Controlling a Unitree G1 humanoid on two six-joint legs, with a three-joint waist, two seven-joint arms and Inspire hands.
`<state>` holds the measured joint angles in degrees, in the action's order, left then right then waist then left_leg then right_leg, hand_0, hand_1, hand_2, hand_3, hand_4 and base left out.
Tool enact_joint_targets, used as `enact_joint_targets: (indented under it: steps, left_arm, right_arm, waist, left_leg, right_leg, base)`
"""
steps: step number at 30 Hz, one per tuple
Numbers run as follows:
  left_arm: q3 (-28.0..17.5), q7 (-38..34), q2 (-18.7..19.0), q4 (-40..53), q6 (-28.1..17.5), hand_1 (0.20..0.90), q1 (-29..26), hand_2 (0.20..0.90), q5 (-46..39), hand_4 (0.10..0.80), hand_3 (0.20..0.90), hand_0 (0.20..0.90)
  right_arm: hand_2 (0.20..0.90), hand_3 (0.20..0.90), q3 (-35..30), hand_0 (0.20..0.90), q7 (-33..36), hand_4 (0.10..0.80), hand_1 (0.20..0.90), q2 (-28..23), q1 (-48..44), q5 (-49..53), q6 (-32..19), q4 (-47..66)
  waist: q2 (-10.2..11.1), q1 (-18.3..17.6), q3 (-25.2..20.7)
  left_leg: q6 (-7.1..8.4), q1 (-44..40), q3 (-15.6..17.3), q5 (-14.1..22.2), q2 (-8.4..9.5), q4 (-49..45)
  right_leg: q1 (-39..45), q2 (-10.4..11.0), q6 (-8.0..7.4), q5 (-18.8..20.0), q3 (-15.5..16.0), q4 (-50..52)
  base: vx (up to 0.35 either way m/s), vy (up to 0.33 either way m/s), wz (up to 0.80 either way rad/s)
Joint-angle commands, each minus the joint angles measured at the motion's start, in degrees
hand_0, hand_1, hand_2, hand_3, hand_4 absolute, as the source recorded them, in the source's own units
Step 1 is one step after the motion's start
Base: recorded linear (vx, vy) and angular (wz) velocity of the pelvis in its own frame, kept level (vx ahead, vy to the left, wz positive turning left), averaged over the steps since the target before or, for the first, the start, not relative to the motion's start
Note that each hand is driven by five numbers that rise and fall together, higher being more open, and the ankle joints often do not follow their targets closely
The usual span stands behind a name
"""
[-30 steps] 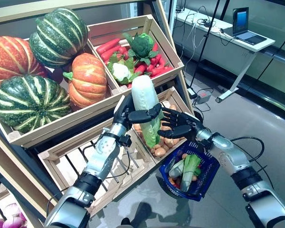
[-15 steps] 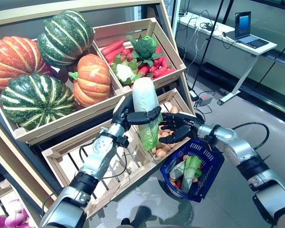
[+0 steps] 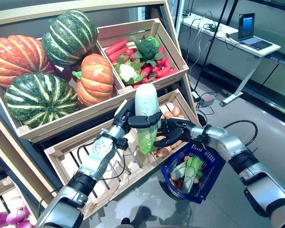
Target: Put vegetables into the basket
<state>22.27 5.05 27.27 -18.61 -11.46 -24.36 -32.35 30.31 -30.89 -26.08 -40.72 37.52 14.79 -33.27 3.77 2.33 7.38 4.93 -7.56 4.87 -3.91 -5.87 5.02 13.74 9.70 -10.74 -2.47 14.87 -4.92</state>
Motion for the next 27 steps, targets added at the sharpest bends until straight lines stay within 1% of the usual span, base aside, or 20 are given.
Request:
enact_joint_targets:
  steps: [1,6,7,9,10,14,15,16,17,18,27]
  left_arm:
    - [1.7,-0.4,-7.8,4.8,-10.3,0.3,-10.7,0.3,-6.9,0.4,0.3,0.3]
    - [1.1,-1.7,-11.1,6.6,-12.9,0.3,-10.4,0.3,-11.2,0.4,0.3,0.3]
    - [0.8,-3.0,-12.5,7.6,-13.6,0.3,-10.1,0.3,-12.0,0.4,0.3,0.3]
    - [0.8,-3.8,-13.0,8.2,-14.0,0.3,-10.0,0.3,-11.9,0.4,0.3,0.3]
    - [0.9,-4.8,-14.0,9.1,-14.6,0.3,-9.8,0.3,-12.3,0.4,0.3,0.3]
    - [1.8,-6.3,-15.4,9.9,-14.3,0.3,-9.2,0.3,-13.3,0.4,0.3,0.3]
    - [2.3,-6.4,-15.7,9.4,-14.0,0.3,-9.3,0.3,-13.2,0.4,0.3,0.3]
    - [3.0,-6.4,-15.9,8.7,-14.2,0.3,-9.2,0.3,-13.2,0.4,0.3,0.3]
    - [3.2,-6.4,-16.0,8.4,-14.3,0.3,-9.2,0.3,-13.1,0.4,0.3,0.3]
    - [3.6,-6.5,-16.3,8.1,-14.4,0.3,-9.2,0.3,-12.8,0.4,0.3,0.3]
    - [4.1,-6.6,-15.2,8.7,-13.5,0.3,-9.6,0.3,-11.1,0.4,0.3,0.3]
  right_arm:
    - [0.9,0.9,-0.1,0.9,3.2,0.8,0.9,8.3,-6.9,11.4,-3.2,-0.1]
    - [0.9,0.9,-3.2,0.9,9.7,0.8,0.9,12.1,-6.7,17.8,-5.1,0.3]
    - [0.9,0.9,-4.0,0.9,11.5,0.8,0.9,13.3,-6.9,18.0,-5.4,0.1]
    - [0.9,0.9,-4.2,0.9,12.3,0.8,0.9,13.7,-6.8,17.5,-5.6,0.0]
    - [0.9,0.9,-4.5,0.9,13.2,0.8,0.9,14.3,-7.2,16.4,-5.7,-0.2]
    - [0.9,0.9,-4.2,0.9,14.4,0.8,0.9,14.3,-8.8,15.6,-5.5,-0.1]
    - [0.707,0.707,-4.2,0.707,14.9,0.671,0.707,14.2,-9.7,15.8,-5.5,-0.5]
    - [0.467,0.467,-4.2,0.467,15.5,0.511,0.467,14.1,-10.5,15.7,-5.3,-1.0]
    - [0.354,0.354,-4.3,0.354,15.6,0.436,0.354,14.0,-10.8,15.7,-5.2,-1.2]
    - [0.3,0.3,-4.3,0.3,15.3,0.4,0.3,13.9,-11.3,15.6,-5.2,-1.8]
    - [0.3,0.3,-3.9,0.3,15.6,0.4,0.3,12.5,-11.8,14.2,-5.3,-3.2]
  waist:
    - [-1.4,1.3,-5.9]
    - [-1.6,1.4,-5.8]
    - [-1.6,1.5,-5.7]
    - [-1.6,1.5,-5.7]
    - [-1.6,1.8,-5.5]
    - [-1.3,2.1,-5.4]
    - [-1.2,2.2,-5.4]
    - [-1.1,2.3,-5.4]
    - [-1.1,2.3,-5.4]
    - [-1.0,2.3,-5.4]
    - [-1.0,2.3,-5.6]
  left_leg:
    - [0.79,-0.2,-1.3,1.8,-1.92,0.0]
    - [0.67,-0.4,-1.6,2.1,-1.86,0.0]
    - [0.65,-0.4,-1.7,2.2,-1.86,0.0]
    - [0.63,-0.5,-1.8,2.2,-1.85,0.0]
    - [0.65,-0.4,-2.0,2.3,-1.81,0.0]
    - [0.65,-0.3,-2.5,2.5,-1.73,0.0]
    - [0.67,-0.4,-2.6,2.5,-1.71,0.0]
    - [0.68,-0.4,-2.7,2.5,-1.68,0.0]
    - [0.67,-0.4,-2.7,2.5,-1.68,0.0]
    - [0.67,-0.5,-2.7,2.6,-1.68,0.0]
    - [0.77,-0.7,-2.7,2.4,-1.85,0.0]
  right_leg:
    - [-3.1,1.5,3.5,6.3,-0.8,-0.1]
    - [-2.8,1.4,3.76,5.9,-0.8,-0.1]
    - [-2.8,1.4,3.81,5.9,-0.8,-0.1]
    - [-2.8,1.4,3.84,5.9,-0.8,-0.1]
    - [-2.8,1.4,3.9,5.9,-0.7,-0.1]
    - [-2.6,1.2,4.12,5.7,-0.6,-0.1]
    - [-2.5,1.2,4.19,5.6,-0.6,-0.1]
    - [-2.5,1.1,4.23,5.6,-0.6,-0.1]
    - [-2.5,1.1,4.23,5.6,-0.6,-0.1]
    - [-2.5,1.1,4.24,5.6,-0.7,-0.1]
    - [-2.2,1.2,4.26,5.6,-0.6,-0.1]
  base:
    - [0.0,0.0,0.0]
    - [0.001,0.002,0.01]
    - [0.002,0.011,0.06]
    - [-0.002,0.005,0.05]
    - [0.0,0.0,0.0]
    - [-0.008,-0.01,0.08]
    - [0.002,-0.015,0.05]
    - [0.0,0.0,0.0]
    - [0.0,0.0,0.0]
    - [0.0,0.0,0.0]
    - [0.003,0.0,0.01]
